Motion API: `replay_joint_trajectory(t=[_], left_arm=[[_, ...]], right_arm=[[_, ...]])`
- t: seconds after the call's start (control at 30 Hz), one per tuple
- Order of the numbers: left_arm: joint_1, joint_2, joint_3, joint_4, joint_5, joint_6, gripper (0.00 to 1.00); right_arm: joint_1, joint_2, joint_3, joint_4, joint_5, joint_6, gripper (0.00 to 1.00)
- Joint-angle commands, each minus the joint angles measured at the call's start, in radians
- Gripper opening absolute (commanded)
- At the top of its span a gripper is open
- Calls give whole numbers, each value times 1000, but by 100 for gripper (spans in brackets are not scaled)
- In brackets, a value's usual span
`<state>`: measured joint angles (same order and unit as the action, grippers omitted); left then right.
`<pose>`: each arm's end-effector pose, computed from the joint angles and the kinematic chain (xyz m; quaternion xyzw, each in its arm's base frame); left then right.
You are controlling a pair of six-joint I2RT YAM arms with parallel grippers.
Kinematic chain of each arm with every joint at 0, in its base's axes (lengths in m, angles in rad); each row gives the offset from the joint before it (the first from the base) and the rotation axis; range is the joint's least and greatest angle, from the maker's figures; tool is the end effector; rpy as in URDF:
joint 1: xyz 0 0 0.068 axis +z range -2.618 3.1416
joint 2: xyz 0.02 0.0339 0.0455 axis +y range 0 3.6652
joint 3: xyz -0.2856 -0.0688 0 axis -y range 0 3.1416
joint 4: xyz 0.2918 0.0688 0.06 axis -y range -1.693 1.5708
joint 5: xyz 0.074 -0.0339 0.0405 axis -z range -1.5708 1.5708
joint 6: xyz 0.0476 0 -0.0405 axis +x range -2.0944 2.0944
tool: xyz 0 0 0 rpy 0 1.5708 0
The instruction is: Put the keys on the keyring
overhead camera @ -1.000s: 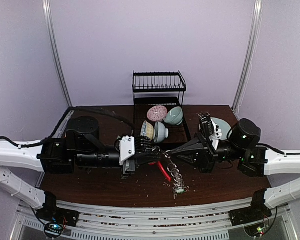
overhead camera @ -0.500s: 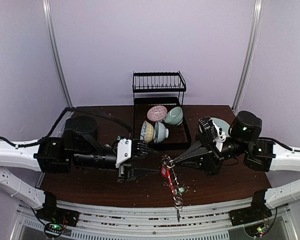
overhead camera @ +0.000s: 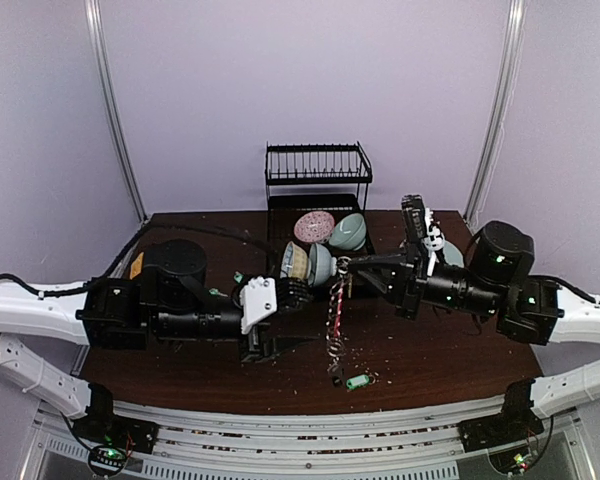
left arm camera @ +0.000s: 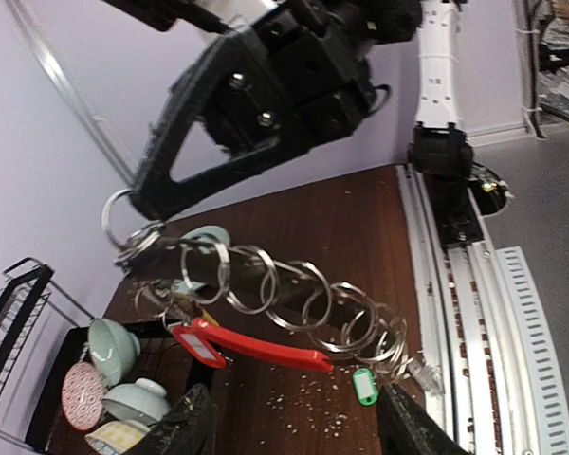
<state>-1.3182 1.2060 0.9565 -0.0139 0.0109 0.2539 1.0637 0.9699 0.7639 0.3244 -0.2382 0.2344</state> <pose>0.0827 -0.3227 0.3347 0.5640 0.5586 -0.3123 0.5218 0.1241 0.2466 0.3623 -0.3469 0.5677 0.5116 0.5438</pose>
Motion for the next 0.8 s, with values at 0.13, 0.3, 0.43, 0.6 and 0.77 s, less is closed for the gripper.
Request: replay_joint_trajectory(t=[0.13,0.3,0.43,0.6,0.77], left_arm=[[48,-29,2,85,-219,-110,63],[48,77,72,110,-143,-158,72],[48,144,104,174,-130,-201,74],[48,205,144,166,-179,-220,73],[49,204,132,185,-286,-221,68]], right_arm=[[69,51,59,-52,636,113,0],[88,98,83,-47,665,111,0],[91,118,89,-38,662,100,0],[96,120,87,-36,659,98,0],[101,119,81,-23,636,88,0]])
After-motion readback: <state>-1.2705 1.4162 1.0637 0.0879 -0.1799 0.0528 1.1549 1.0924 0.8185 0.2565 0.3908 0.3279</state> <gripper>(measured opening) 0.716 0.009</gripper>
